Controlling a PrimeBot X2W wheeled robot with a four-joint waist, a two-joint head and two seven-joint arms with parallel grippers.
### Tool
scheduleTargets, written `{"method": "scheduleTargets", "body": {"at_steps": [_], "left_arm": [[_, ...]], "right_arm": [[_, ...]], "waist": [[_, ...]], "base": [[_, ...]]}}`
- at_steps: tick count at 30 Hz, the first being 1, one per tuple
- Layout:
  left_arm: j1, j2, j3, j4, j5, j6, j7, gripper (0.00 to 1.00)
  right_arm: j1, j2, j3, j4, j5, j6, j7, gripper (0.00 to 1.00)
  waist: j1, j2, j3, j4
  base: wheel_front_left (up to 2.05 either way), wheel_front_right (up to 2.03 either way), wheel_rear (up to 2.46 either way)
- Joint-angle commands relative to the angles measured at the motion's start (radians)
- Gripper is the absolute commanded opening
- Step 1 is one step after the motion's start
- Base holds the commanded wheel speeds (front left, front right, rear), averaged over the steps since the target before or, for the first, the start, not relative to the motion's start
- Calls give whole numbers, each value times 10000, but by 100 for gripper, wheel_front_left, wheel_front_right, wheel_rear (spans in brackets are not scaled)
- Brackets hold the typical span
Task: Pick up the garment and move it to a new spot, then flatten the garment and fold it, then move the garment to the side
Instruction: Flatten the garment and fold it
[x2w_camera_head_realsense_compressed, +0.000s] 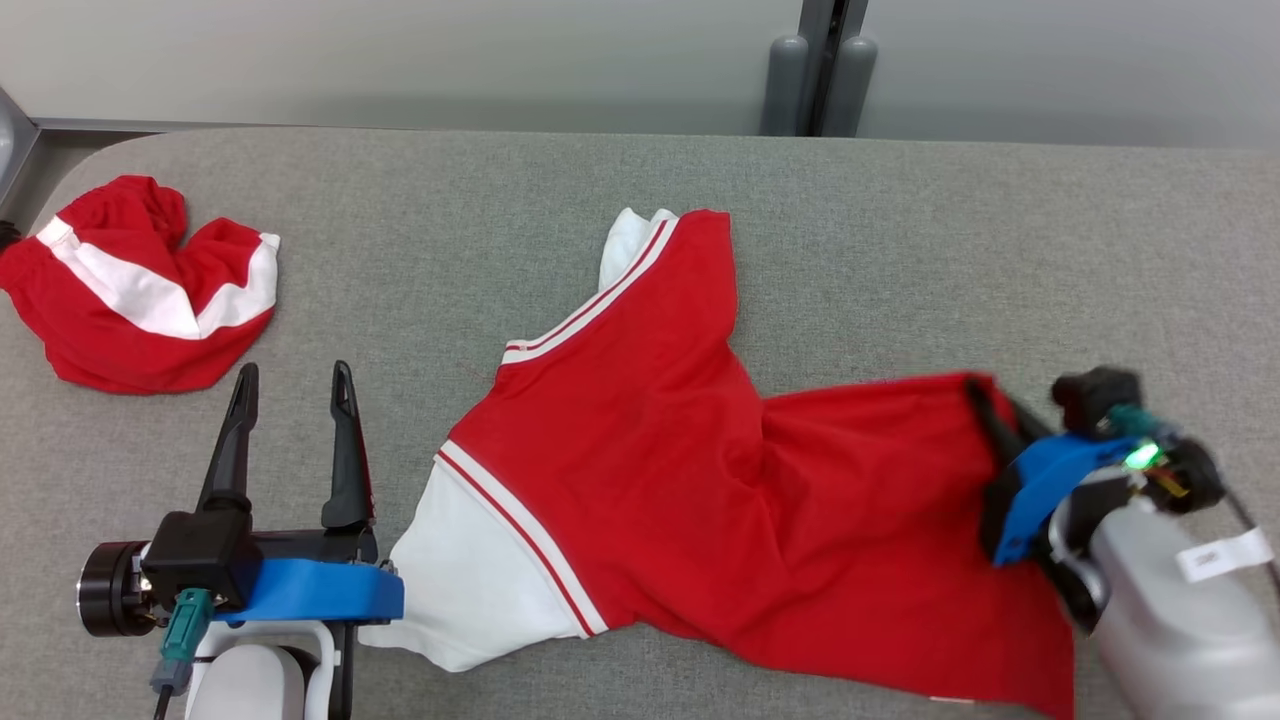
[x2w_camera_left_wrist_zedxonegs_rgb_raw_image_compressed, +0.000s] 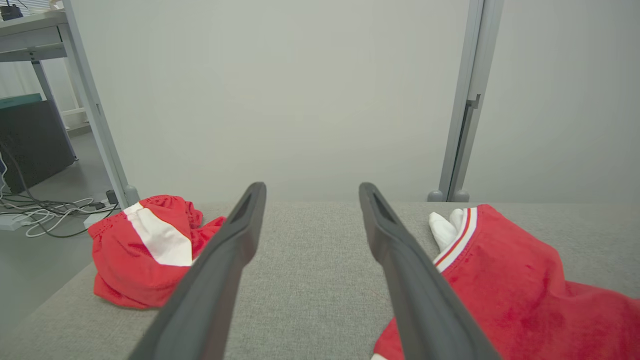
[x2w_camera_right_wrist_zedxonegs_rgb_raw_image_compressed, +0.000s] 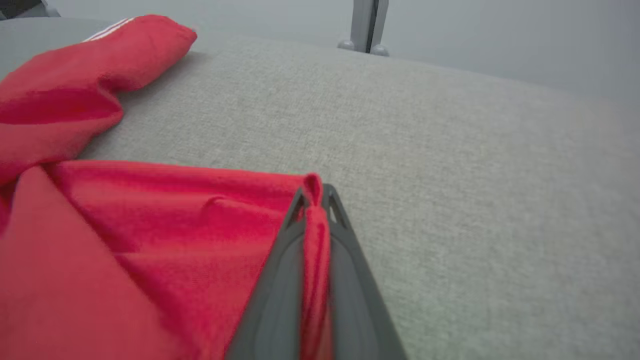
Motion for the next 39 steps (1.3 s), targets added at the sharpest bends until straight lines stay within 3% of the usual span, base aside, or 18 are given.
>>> {"method": "scheduleTargets", "body": {"at_steps": [1, 13, 24, 25, 26, 34, 39], "left_arm": [[-140, -14, 59, -49, 36, -56, -29, 100], [-580, -138, -81, 43, -67, -172, -29, 100], [-973, -205, -263, 41, -165, -114, -29, 100], [-997, -210, -250, 43, -173, -111, -29, 100], [-1016, -211, -237, 49, -178, -107, -29, 100], [-947, -212, -103, 153, -48, -121, -29, 100], [-496, -150, 132, 135, 114, -147, -29, 100]], "right_arm": [[-302, -180, -102, -18, 102, -2, -110, 0], [-2477, -1582, -1026, 523, 101, -2, -479, 0], [-3789, -1897, -2463, 2118, -904, -3, -643, 0], [-3759, -1824, -2583, 2104, -990, -3, -642, 20], [-3708, -1767, -2697, 2087, -1074, -3, -643, 100], [-3000, -1291, -3511, 955, -1601, -1, -640, 100], [-1879, -805, -3868, -795, -1859, -3, -642, 100]], "waist": [[0, 0, 15, -2], [0, 0, 524, 382], [0, 0, 1016, 831], [0, 0, 1035, 827], [0, 0, 1059, 817], [0, 0, 845, 352], [0, 0, 300, -145]], "base": [[0, 0, 0], [0, 0, 0], [0, 0, 0], [0, 0, 0], [0, 0, 0], [0, 0, 0], [0, 0, 0]]}}
